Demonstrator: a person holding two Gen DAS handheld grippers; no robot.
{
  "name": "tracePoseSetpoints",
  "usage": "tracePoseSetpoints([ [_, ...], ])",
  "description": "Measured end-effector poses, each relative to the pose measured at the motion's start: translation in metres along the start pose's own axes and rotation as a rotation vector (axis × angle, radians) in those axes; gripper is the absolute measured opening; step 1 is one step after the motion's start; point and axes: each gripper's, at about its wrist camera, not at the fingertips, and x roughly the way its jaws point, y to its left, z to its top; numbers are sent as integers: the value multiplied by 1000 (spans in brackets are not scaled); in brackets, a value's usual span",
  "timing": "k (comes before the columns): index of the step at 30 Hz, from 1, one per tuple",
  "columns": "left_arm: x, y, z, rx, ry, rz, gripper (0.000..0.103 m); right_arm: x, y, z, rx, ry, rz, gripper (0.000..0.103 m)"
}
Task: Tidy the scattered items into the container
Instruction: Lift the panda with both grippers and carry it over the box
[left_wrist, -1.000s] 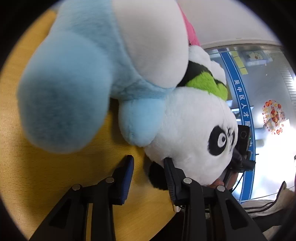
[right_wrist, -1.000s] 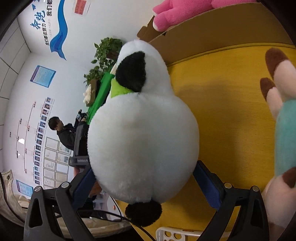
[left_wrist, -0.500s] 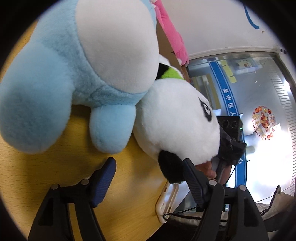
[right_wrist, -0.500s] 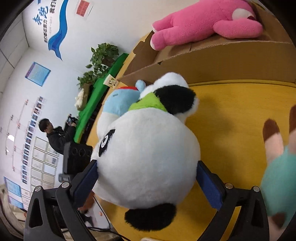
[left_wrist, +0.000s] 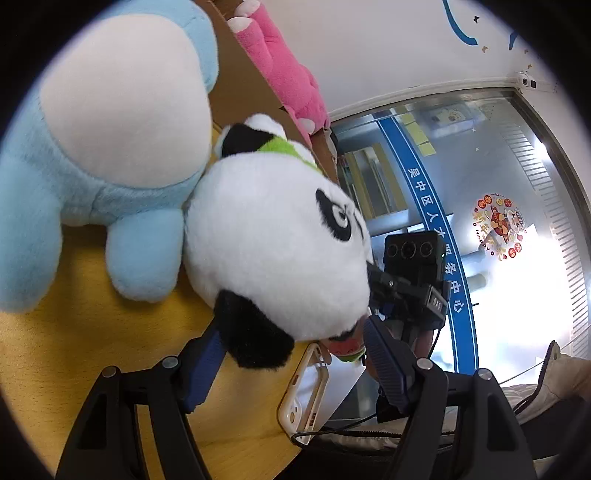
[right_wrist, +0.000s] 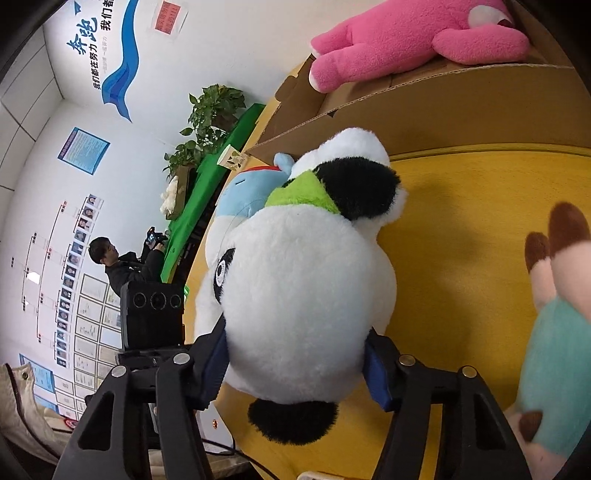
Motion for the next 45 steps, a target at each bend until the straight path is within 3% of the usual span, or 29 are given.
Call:
tracePoseSetpoints([
  [4, 7, 9, 0, -40, 4, -26, 73, -9, -5, -9, 15, -3, 3, 65],
  [6, 15, 12, 3, -76, 1, -32, 82, -9, -6, -12, 13, 1, 6, 65],
  [9, 27, 11, 5, -118, -14, -51, 82, -7, -4, -12, 2, 14, 1, 65],
  [11, 27, 7, 6, -113, -44, -39, 77, -7, -4, -13, -10, 21, -5, 64],
  [13, 25, 0, 7, -92, -56, -16, 61, -8, -5, -14, -7, 19, -6, 63],
  [16, 19, -16, 7, -42, -60, 5, 52, -11, -4, -16, -14, 13, -5, 60],
  [24, 2, -63, 23, 71, -114, 7, 51, -39, 23, -5, -107, -87, 18, 58],
  [29, -11, -106, 61, 196, -146, 5, 51, -60, 48, 22, -194, -151, 14, 58],
  [37, -38, -206, 145, 480, -220, 33, 51, -116, 129, 100, -459, -304, -34, 58],
  [45, -49, -249, 228, 595, -257, 66, 51, -138, 180, 176, -574, -373, -89, 58],
])
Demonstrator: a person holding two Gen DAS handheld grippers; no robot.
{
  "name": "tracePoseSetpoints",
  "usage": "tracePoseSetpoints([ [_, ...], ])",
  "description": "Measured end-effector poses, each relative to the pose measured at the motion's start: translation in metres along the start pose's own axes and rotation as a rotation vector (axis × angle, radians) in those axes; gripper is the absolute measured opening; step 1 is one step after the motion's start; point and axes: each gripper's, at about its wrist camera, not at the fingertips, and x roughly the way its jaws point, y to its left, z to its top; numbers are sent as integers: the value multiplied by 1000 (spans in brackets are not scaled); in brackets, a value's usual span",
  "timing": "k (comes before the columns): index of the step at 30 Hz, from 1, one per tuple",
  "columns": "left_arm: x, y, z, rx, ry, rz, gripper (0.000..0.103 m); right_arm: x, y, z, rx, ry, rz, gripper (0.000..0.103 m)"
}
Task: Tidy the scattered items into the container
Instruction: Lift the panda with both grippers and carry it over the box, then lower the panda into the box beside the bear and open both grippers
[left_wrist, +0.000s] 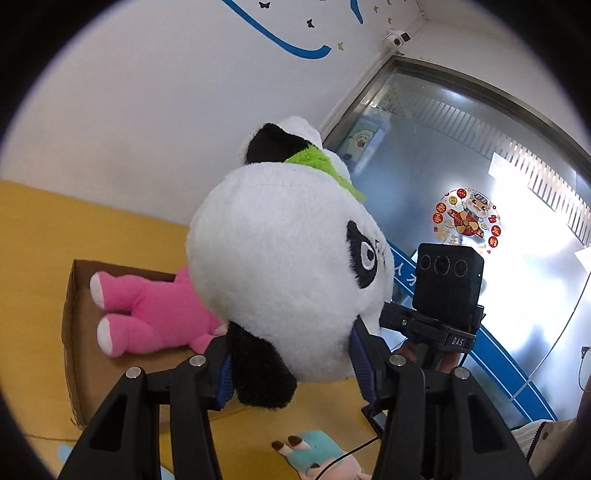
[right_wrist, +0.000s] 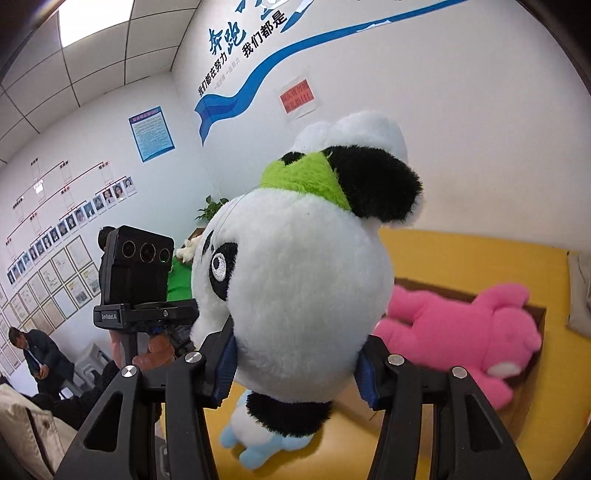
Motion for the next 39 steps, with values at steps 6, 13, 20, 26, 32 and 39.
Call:
tracePoseSetpoints([
  [6, 23, 53, 26, -20, 31, 30, 51, 40, -26, 34, 6, 3, -14, 58],
  [13, 62, 148, -16, -182, 138, 103, 51, 120, -104, -8, 174, 74, 38, 58],
  [20, 75, 213, -80, -343, 252, 174, 51, 195, -159, -85, 333, 188, 63, 58],
  [26, 71, 224, -126, -425, 356, 232, 51, 220, -159, -127, 368, 307, 57, 58],
  [32, 69, 214, -133, -347, 412, 354, 49, 245, -155, -152, 376, 438, 38, 63],
  [39, 42, 186, -125, -290, 356, 433, 56, 213, -163, -133, 395, 399, -7, 83],
])
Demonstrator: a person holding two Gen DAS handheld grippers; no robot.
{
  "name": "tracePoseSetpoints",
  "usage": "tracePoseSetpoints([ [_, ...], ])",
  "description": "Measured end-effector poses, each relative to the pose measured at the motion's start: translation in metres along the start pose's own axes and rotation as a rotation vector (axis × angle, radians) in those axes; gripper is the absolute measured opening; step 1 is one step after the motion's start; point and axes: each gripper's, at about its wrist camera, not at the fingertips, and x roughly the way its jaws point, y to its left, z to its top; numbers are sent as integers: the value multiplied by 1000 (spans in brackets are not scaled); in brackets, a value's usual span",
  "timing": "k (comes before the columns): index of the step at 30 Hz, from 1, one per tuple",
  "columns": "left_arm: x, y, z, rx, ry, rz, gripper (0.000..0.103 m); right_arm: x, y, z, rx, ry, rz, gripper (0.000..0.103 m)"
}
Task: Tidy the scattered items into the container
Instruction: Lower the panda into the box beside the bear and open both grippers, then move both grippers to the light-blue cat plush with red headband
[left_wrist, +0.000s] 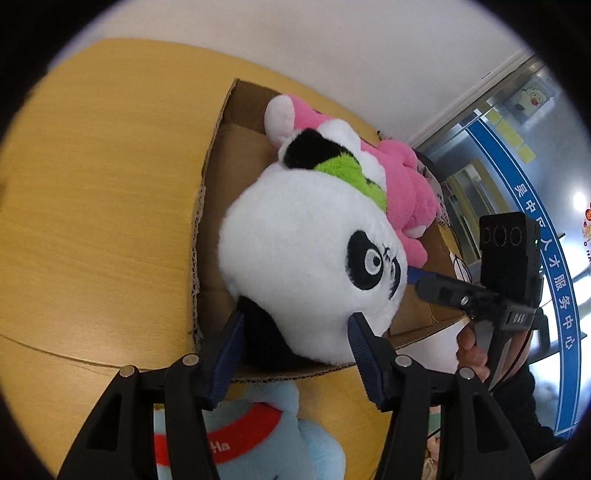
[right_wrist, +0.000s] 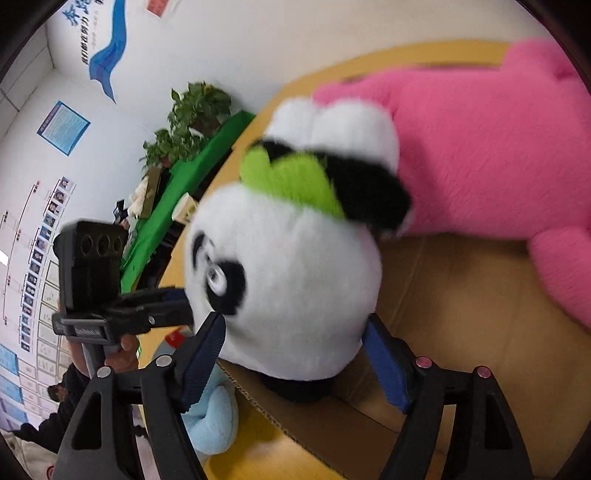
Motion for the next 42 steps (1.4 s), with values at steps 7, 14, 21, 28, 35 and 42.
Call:
tracePoseSetpoints([
  [7, -29, -34, -8, 98, -105, 88, 59, -15, 10, 43, -8, -92, 9, 87],
  [14, -38, -73, -33, 172, -154, 140, 64, 42, 25, 42, 1, -8, -52, 91],
  [21, -42, -113, -46, 253, -258, 205, 71, -71, 35, 1, 33, -212, -46, 101],
  [28, -45, -162, -70, 291, -337, 221, 75, -153, 78, -66, -46, -348, -494, 103],
  [35, -38, -183, -92, 286, -332, 236, 75, -186, 74, -125, -7, -368, -636, 103],
  [42, -47, -183, -114, 300, -307, 238, 75, -193, 97, -149, -78, -365, -654, 103],
])
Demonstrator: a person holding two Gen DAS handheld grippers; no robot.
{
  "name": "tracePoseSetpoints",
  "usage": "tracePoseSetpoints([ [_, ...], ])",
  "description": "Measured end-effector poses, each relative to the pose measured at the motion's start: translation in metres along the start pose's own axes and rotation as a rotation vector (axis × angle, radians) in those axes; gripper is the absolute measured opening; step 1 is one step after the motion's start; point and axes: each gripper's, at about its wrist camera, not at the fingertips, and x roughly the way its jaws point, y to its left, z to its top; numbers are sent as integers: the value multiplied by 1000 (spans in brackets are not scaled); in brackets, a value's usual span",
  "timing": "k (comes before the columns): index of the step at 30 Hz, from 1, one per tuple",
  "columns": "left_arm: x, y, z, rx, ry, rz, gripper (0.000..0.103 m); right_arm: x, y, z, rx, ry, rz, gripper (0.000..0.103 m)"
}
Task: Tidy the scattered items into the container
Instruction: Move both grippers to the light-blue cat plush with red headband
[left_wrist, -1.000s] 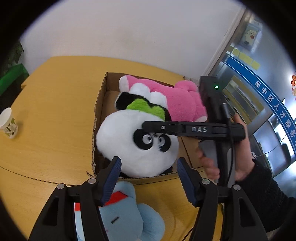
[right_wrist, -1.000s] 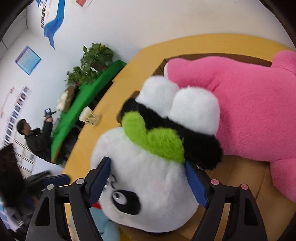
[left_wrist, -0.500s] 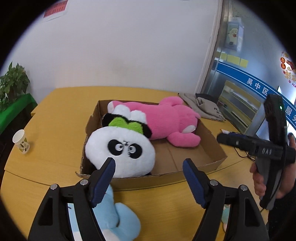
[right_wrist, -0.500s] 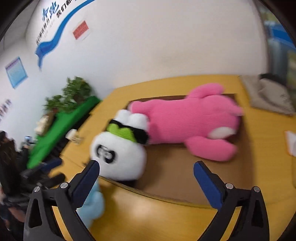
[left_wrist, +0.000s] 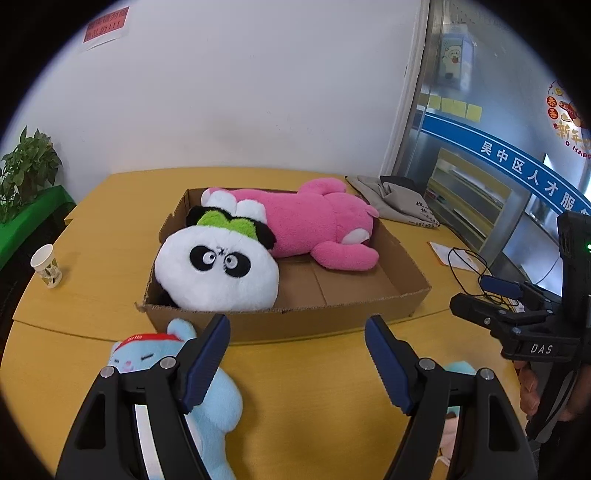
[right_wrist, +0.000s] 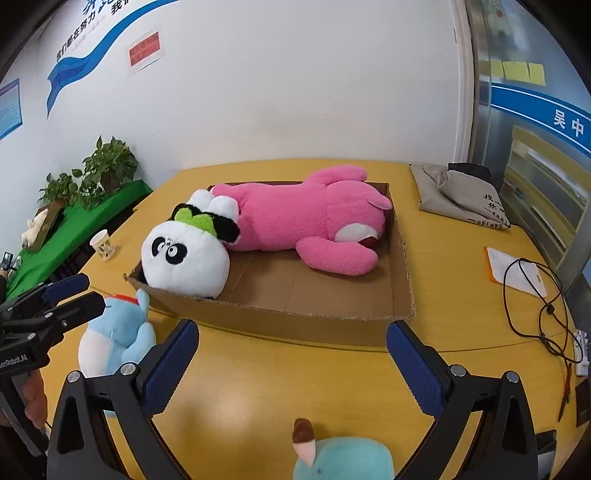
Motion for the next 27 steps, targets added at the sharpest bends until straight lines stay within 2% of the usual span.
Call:
tracePoseSetpoints([
  [4, -18, 23, -13, 4, 28, -20, 75, 3, -1, -12, 23, 25, 36, 103],
  [9, -32, 75, -30, -61, 69, 20, 75, 14, 15, -26, 37, 78, 148, 103],
  [12, -31, 106, -42, -91, 108, -2, 75, 26, 40, -35, 34, 126, 289, 103],
  [17, -15, 150, -59, -199, 152, -79, 75, 52, 96, -56, 4, 227, 540, 103],
  [20, -4, 171, -69, -265, 176, -129, 75, 71, 122, -70, 36, 295, 653, 103],
  [23, 5, 188, -81, -320, 198, -171, 75, 87, 140, -82, 77, 379, 734, 103],
  [27, 18, 207, -92, -396, 220, -256, 75, 99, 152, -85, 92, 418, 785, 103],
])
